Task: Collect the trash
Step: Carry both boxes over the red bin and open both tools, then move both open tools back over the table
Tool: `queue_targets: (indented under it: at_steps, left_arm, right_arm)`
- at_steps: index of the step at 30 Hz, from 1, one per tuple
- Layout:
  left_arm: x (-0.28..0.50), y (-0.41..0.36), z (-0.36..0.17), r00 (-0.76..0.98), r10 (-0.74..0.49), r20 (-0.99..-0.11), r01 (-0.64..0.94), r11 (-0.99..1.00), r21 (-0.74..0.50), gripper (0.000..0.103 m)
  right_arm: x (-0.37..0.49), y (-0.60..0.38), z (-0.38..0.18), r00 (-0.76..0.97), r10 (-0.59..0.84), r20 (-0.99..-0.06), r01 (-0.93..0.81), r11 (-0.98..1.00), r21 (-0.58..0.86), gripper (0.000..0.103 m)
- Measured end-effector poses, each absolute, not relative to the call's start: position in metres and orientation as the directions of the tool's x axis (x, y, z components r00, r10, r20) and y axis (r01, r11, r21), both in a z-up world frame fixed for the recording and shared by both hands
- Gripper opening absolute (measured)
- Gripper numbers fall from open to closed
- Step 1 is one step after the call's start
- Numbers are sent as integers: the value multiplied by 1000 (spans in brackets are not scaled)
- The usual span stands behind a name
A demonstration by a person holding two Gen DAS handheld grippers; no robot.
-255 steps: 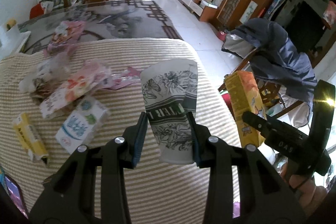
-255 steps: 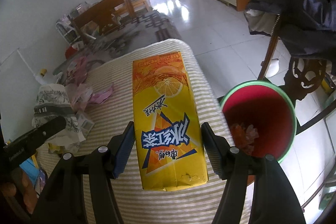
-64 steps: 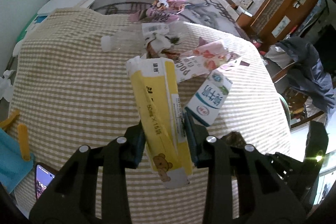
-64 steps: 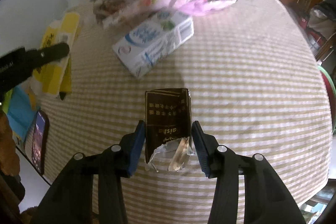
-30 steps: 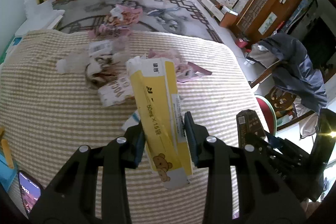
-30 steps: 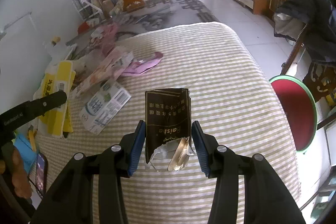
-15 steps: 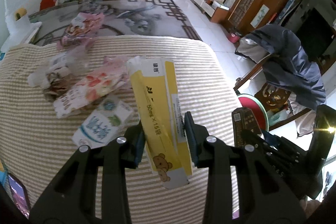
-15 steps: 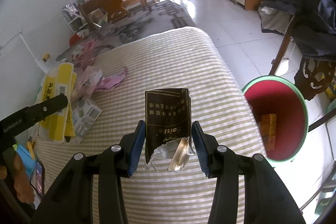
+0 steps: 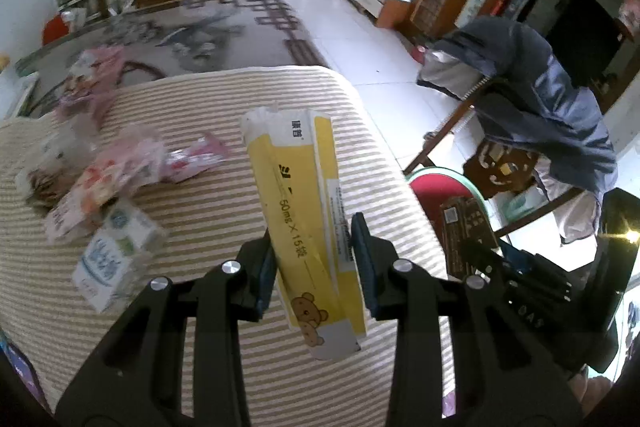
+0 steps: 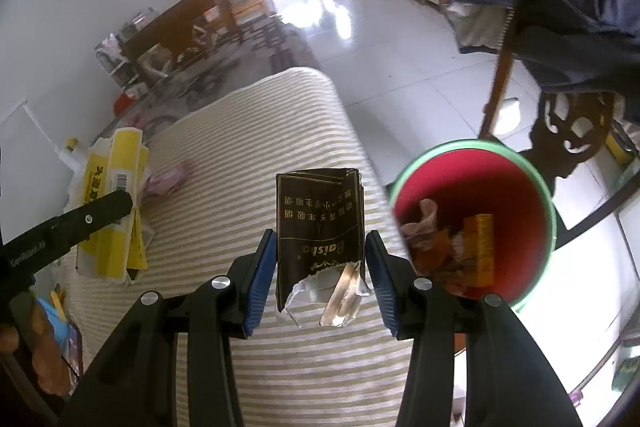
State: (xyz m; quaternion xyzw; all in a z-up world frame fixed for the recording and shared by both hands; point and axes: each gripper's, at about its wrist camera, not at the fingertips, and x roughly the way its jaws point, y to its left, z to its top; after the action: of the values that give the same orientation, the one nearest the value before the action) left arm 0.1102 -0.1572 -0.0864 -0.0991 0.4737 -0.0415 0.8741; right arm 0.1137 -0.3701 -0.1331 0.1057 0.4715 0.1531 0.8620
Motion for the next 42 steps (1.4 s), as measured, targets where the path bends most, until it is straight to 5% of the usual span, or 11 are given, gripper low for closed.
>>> queue_targets:
  at_steps: [17, 19, 20, 23, 42]
  left_arm:
    - [164, -298, -103, 453, -338, -825, 234, 938, -256, 34]
    - [167, -311, -106, 445, -345, -826, 249, 934, -256, 50]
    - [168, -315, -107, 443, -353, -824, 255, 931, -262, 64]
    - [168, -325, -107, 441, -361, -821, 273, 926, -260, 66]
    - [132, -203, -115, 499, -181, -847, 8, 979, -205, 68]
  right_arm:
    - [141, -501, -136, 556, 270, -786, 50, 933, 356, 46]
    - [144, -511, -138, 552, 297, -779, 54, 920, 389, 50]
    - [145, -515, -138, 551, 302, -778, 63, 915, 399, 59]
    - [144, -527, -138, 576, 297, -761, 95, 901, 423, 68]
    - [155, -468, -150, 493, 366, -789, 24, 901, 433, 70]
